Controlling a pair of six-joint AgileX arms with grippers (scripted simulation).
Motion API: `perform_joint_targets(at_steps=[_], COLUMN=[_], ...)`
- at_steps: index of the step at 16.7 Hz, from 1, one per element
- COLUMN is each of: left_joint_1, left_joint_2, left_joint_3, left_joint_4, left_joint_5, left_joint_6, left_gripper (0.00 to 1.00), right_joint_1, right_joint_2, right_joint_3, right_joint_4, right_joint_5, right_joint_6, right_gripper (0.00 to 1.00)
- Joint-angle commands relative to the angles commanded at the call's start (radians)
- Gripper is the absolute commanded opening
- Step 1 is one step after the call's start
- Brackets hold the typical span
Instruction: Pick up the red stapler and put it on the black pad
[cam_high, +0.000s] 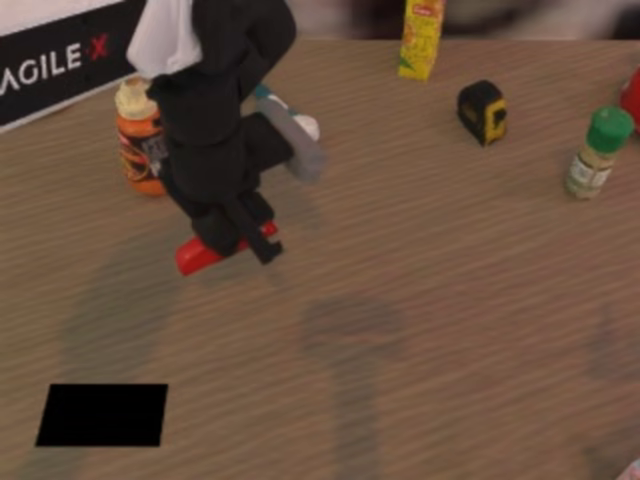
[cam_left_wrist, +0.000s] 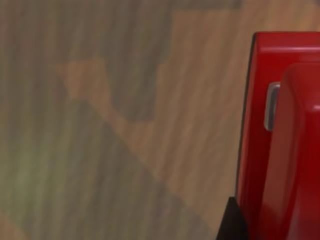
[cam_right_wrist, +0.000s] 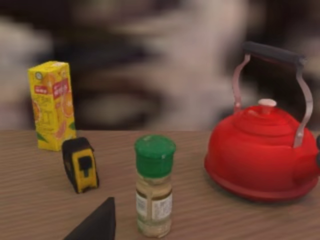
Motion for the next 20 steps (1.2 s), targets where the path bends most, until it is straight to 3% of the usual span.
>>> perform_joint_targets(at_steps=[5, 15, 20], left_joint_1=[0.034, 0.219, 0.244], left_joint_2=[-0.083, -0.512, -0.575], left_joint_3=[-0.089, -0.574, -0.636], left_joint_4=[0.008, 0.052, 0.064], left_joint_5=[0.001, 0.001, 0.002], left_joint_6=[0.114, 0.73, 0.794], left_gripper=[0.0, 0.0, 0.0], right_joint_1=[0.0, 0.0, 0.0], right_joint_2=[0.0, 0.0, 0.0], right_joint_3=[0.0, 0.0, 0.0], right_joint_4=[0.0, 0.0, 0.0], right_joint_5=[0.0, 0.0, 0.0], right_joint_6=[0.0, 0.0, 0.0], right_gripper=[1.0, 1.0, 1.0])
